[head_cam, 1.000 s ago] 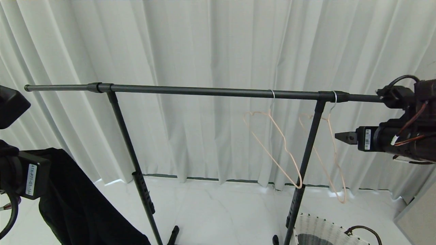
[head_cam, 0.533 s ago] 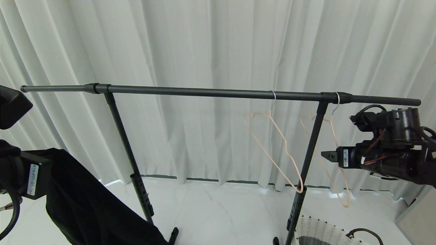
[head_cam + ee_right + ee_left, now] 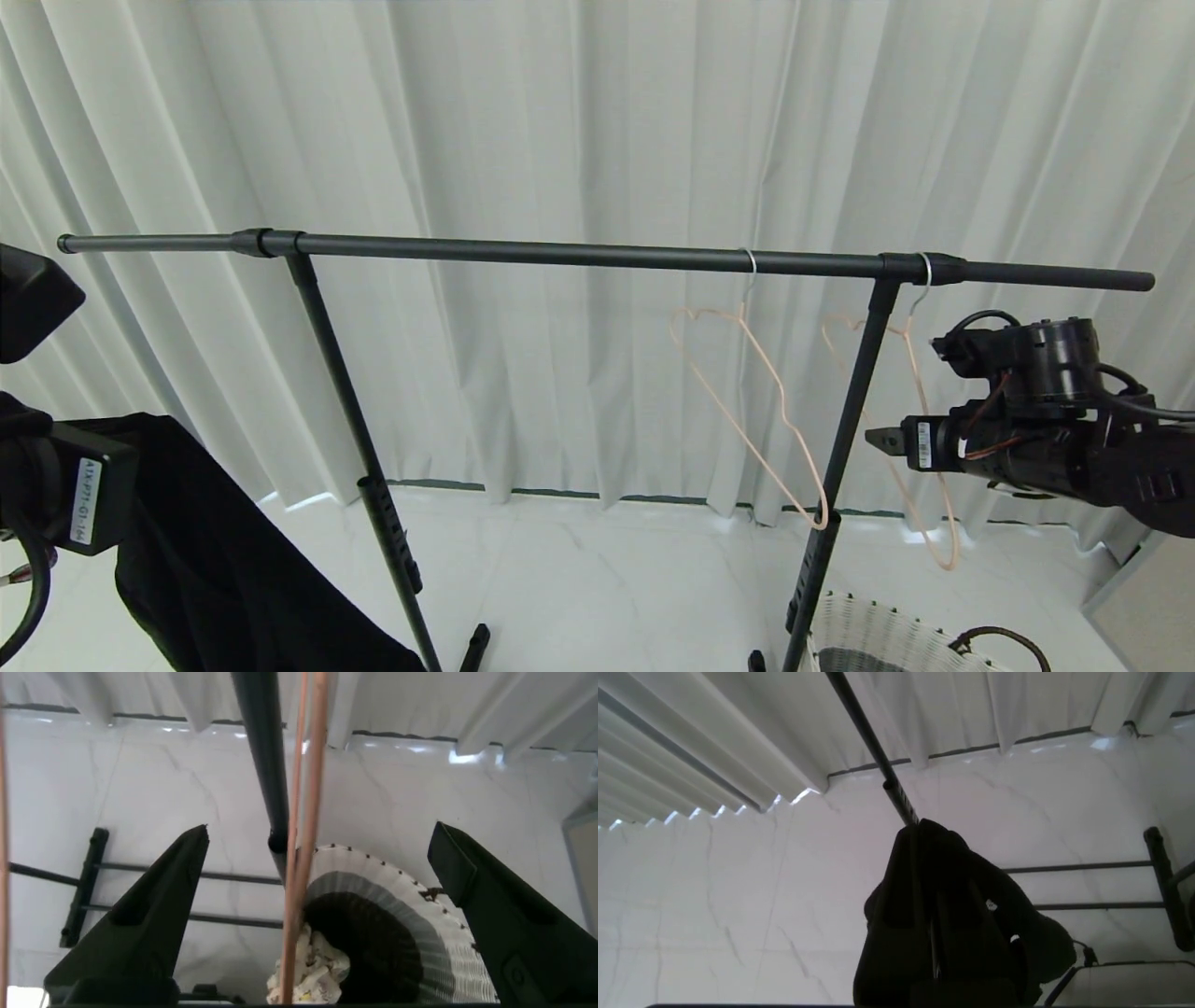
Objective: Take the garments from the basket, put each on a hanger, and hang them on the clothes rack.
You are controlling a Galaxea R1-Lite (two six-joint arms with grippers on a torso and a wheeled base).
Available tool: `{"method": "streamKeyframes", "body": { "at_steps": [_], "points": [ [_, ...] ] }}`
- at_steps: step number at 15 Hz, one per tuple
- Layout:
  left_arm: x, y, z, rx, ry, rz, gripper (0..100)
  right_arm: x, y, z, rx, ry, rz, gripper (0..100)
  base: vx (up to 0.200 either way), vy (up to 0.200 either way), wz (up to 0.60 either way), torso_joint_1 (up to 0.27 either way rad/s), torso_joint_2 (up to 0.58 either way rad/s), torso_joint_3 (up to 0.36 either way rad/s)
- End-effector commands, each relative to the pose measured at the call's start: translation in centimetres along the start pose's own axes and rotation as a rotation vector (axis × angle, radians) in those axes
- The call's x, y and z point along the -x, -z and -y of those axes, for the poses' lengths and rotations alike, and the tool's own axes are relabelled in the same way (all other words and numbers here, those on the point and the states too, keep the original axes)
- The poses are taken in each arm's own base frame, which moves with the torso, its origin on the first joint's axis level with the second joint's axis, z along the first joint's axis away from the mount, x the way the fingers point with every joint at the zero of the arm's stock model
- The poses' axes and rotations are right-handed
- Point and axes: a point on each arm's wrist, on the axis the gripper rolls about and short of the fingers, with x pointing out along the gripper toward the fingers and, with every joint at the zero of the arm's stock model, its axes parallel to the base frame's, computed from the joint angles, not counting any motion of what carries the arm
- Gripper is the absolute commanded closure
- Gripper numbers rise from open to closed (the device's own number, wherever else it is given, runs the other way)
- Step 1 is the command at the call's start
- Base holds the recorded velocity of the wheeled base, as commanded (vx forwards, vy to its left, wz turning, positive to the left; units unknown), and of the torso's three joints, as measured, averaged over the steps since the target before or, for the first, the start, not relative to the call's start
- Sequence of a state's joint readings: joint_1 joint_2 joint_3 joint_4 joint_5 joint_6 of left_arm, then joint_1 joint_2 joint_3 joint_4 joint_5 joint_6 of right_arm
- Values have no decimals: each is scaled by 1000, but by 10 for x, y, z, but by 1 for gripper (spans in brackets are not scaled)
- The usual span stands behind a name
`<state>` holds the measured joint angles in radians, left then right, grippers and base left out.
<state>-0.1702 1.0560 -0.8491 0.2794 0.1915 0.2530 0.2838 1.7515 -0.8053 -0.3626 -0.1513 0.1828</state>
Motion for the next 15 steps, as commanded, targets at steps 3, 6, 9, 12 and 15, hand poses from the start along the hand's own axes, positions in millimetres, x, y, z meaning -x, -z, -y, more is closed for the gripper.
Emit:
{"method": "streamKeyframes", "body": {
  "at_steps": [3, 6, 9, 12, 15],
  "points": [
    [0, 1, 0, -1, 1, -3, 100, -8, 3, 2, -1, 12, -21, 100, 0, 0, 0, 0, 0, 0],
    [0, 1, 0, 1, 0, -2, 100, -7, 3, 2, -2, 11, -21, 100, 0, 0, 0, 0, 0, 0],
    [2, 1, 0, 2, -1, 3, 100, -2, 0, 2, -8, 12, -1, 100, 0, 0, 0, 0, 0, 0],
    [6, 3, 0, 4, -4, 14, 100, 12, -7, 3, -16, 9, 40, 100, 0, 0, 0, 0, 0, 0],
    [9, 5, -1, 6, -6, 23, 100, 31, -10, 5, -19, 0, 82, 100, 0, 0, 0, 0, 0, 0]
  ]
}}
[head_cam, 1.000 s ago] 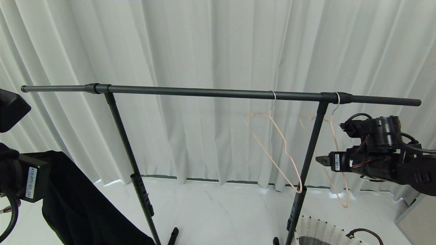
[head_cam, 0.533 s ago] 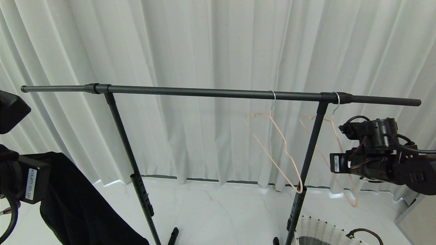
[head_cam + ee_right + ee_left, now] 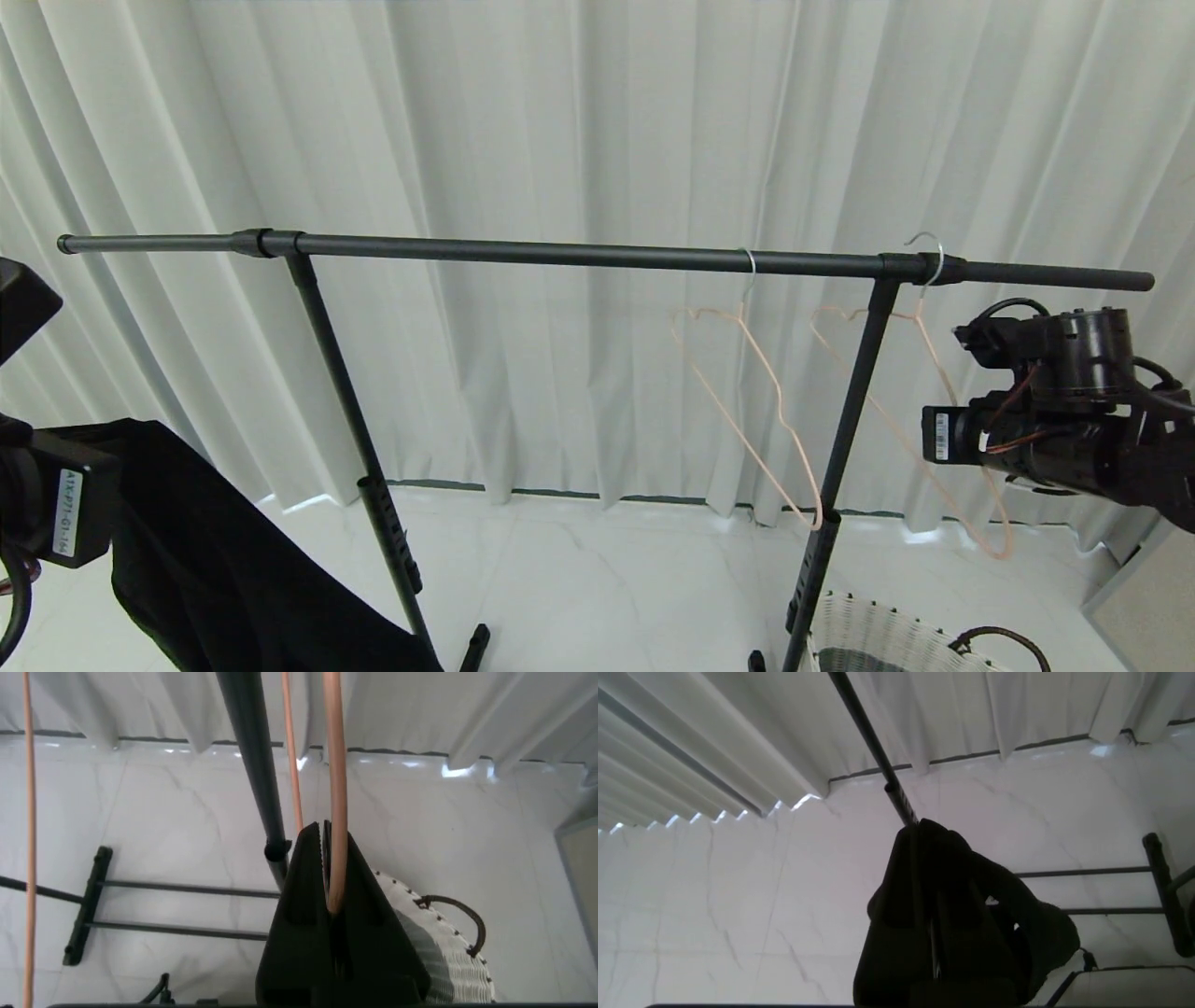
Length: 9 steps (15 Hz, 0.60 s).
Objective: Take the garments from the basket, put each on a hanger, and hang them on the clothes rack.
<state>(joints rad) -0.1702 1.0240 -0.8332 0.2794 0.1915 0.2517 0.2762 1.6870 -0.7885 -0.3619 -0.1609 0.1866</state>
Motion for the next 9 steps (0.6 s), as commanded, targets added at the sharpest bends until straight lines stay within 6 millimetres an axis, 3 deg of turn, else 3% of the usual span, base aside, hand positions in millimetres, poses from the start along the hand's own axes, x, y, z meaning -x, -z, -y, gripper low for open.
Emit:
{"method": "streamKeyframes", "body": {
  "at_steps": [1, 6, 8, 9],
  "points": [
    [4, 1, -1, 1, -2, 13, 100, 18, -5, 2, -6, -5, 45, 100, 0, 0, 0, 0, 0, 0],
    [6, 1, -1, 1, -5, 20, 100, 46, -2, 7, -7, 25, 91, 100, 0, 0, 0, 0, 0, 0],
    [6, 1, -1, 1, -6, 21, 100, 70, 13, 13, 10, 20, 98, 100, 0, 0, 0, 0, 0, 0],
    [7, 1, -1, 3, -5, 23, 100, 82, 20, 16, 33, 17, 104, 100, -200, 0, 0, 2, 12, 7]
  ]
}}
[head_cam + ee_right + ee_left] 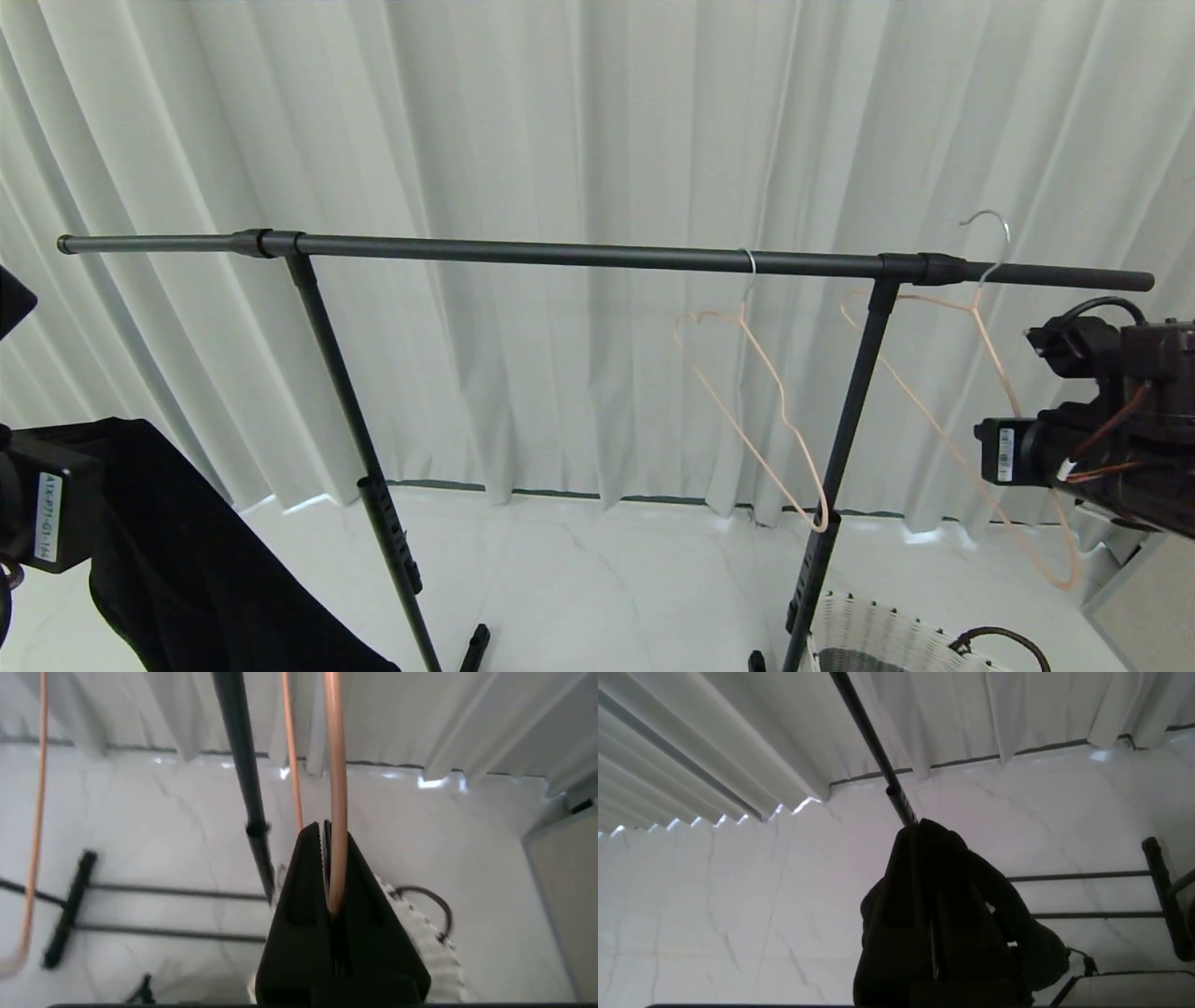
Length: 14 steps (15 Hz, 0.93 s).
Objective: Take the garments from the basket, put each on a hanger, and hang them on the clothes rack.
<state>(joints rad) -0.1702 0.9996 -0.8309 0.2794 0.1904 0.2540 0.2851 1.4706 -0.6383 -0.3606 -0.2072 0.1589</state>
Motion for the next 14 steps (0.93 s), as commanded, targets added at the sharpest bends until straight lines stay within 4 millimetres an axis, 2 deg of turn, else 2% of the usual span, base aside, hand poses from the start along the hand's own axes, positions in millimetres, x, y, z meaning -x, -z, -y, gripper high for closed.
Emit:
{"method": "streamKeyframes", "body": {
  "at_steps": [1, 4, 7, 12, 14],
  "points": [
    [0, 0, 0, 1, 0, 0, 100, 37, 13, 8, 42, -16, 39, 100, -200, 0, 0, 12, 2, 2],
    [0, 0, 0, 4, 0, 0, 100, 64, 33, 16, 121, -25, 35, 100, -200, 0, 0, -6, 2, -1],
    [-2, 0, 0, 7, -2, 15, 100, 83, 40, 18, 141, -46, 26, 100, -200, 0, 0, -7, -2, 10],
    [-4, 3, 2, 6, 4, 12, 100, 100, 43, 15, 196, -102, 52, 100, -200, 0, 0, 2, 1, 3],
    [-4, 4, 2, 5, 6, 8, 100, 102, 44, 10, 218, -143, 54, 100, 0, 0, 0, 0, 0, 0]
  ]
}}
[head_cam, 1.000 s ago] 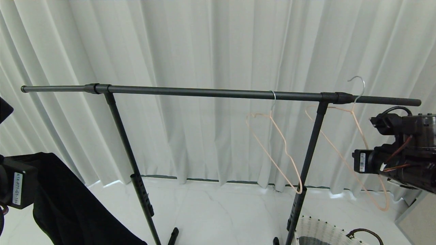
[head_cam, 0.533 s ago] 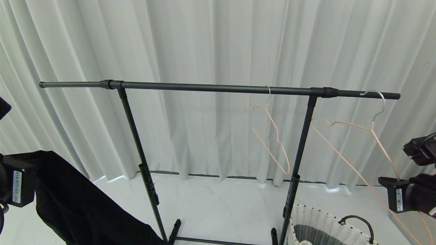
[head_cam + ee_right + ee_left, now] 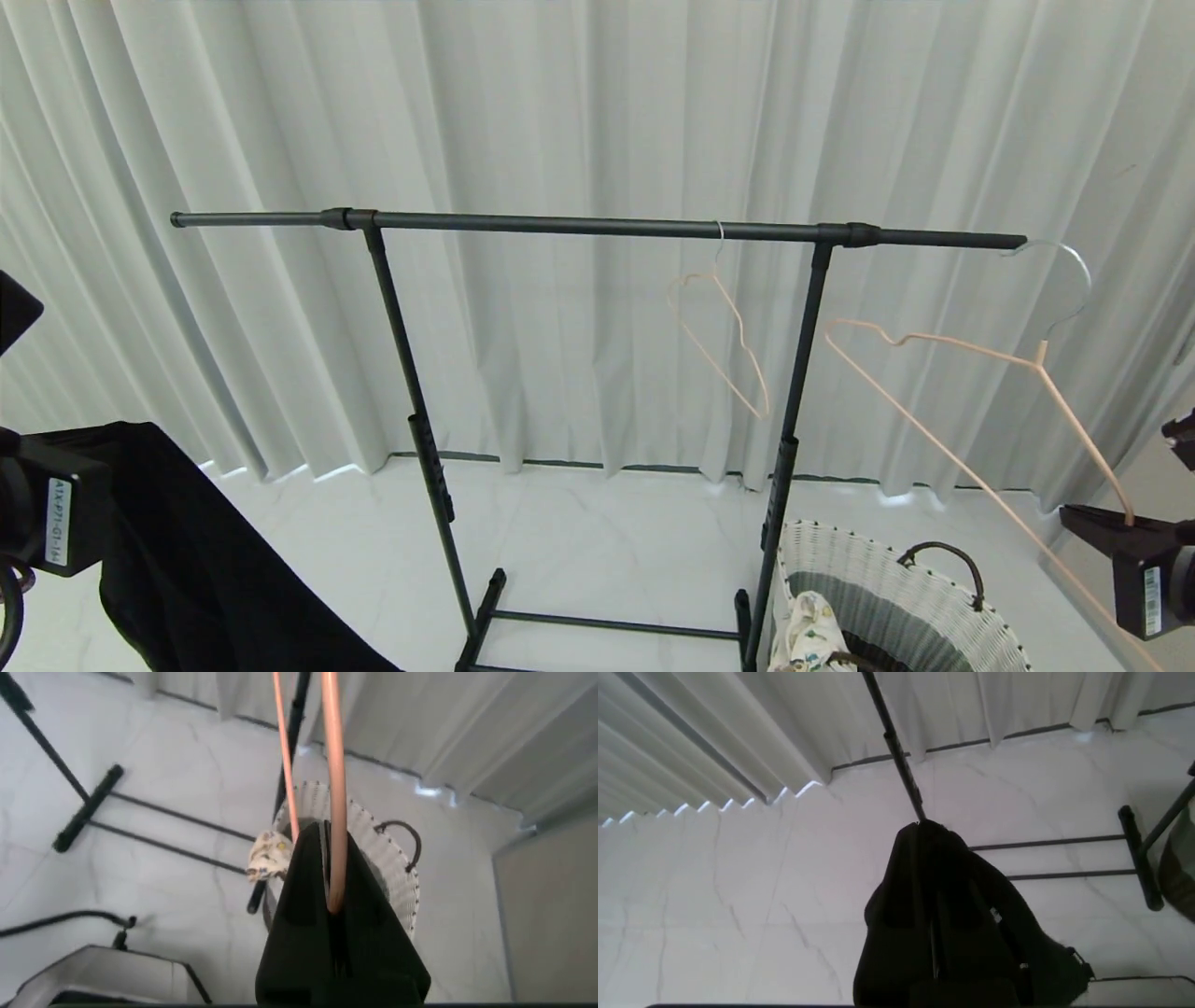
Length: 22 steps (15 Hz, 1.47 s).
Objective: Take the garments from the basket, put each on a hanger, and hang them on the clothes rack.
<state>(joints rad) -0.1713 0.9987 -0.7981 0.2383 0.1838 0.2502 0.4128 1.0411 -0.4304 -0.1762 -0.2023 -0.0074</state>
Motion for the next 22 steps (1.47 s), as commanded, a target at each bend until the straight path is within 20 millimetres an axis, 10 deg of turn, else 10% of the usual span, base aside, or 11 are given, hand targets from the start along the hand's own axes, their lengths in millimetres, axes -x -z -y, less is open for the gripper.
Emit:
{"method": "streamKeyframes", "body": {
  "at_steps": [1, 7, 22],
  "points": [
    [0, 1, 0, -1, 2, -2, 100, 6, -2, -8, 31, -64, 30, 100, 0, 0, 0, 0, 0, 0],
    [-4, -2, 12, -19, 113, 11, 100, 14, -4, -42, 143, -365, 45, 100, 0, 0, 0, 0, 0, 0],
    [-89, -69, 52, 267, 57, 10, 100, 8, -19, -147, 164, -828, -33, 100, 0, 0, 0, 0, 0, 0]
  ]
}}
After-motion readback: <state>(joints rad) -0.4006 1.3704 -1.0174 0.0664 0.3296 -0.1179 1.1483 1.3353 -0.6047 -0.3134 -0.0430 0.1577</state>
